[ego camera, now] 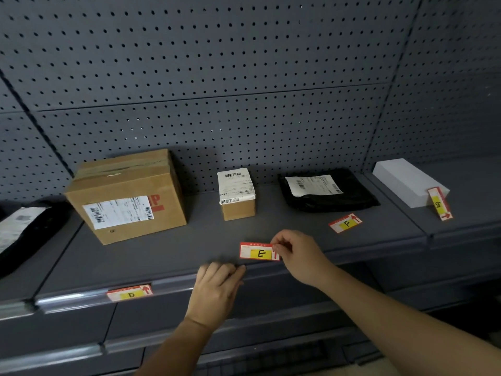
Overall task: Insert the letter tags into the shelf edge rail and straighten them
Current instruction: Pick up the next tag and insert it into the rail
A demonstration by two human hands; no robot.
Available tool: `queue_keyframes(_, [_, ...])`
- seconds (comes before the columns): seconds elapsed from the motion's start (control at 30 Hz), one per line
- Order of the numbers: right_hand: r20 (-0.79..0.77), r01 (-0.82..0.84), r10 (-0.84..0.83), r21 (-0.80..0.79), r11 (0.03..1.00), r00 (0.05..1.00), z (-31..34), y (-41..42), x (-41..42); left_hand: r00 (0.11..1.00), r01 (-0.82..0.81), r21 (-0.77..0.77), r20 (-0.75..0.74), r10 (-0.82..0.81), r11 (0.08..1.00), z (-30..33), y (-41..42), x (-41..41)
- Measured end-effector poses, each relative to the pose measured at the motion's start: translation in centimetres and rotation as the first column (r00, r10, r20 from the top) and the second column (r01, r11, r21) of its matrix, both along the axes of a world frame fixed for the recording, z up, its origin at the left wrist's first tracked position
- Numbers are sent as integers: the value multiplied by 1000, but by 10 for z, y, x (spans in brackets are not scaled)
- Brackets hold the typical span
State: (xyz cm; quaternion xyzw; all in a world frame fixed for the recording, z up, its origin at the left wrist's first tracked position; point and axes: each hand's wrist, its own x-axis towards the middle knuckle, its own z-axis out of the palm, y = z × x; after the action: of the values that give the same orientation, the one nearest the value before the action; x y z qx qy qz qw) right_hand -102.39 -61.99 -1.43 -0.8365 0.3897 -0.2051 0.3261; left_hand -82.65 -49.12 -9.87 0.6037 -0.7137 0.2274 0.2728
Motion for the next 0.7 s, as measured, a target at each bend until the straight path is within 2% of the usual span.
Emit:
queue_keyframes(0.33, [-2, 15, -15, -3, 1000, 1000, -1, 3, 0, 998, 59, 24, 32, -60, 998, -14, -3, 3])
queue_keyframes(0.47, [-7, -30, 30, -12, 999, 1000, -1, 5, -3, 998, 57, -4, 3, -57, 998, -17, -1, -1])
queue_keyframes(0.57, [6, -49, 49, -4, 999, 999, -4, 7, -4, 994, 55, -26, -96, -58, 998, -19, 3, -5])
queue_keyframes(0.7, [-74, -111, 99, -177, 978, 992, -10, 10, 0, 986, 21, 4, -167, -20, 1000, -14, 8, -10])
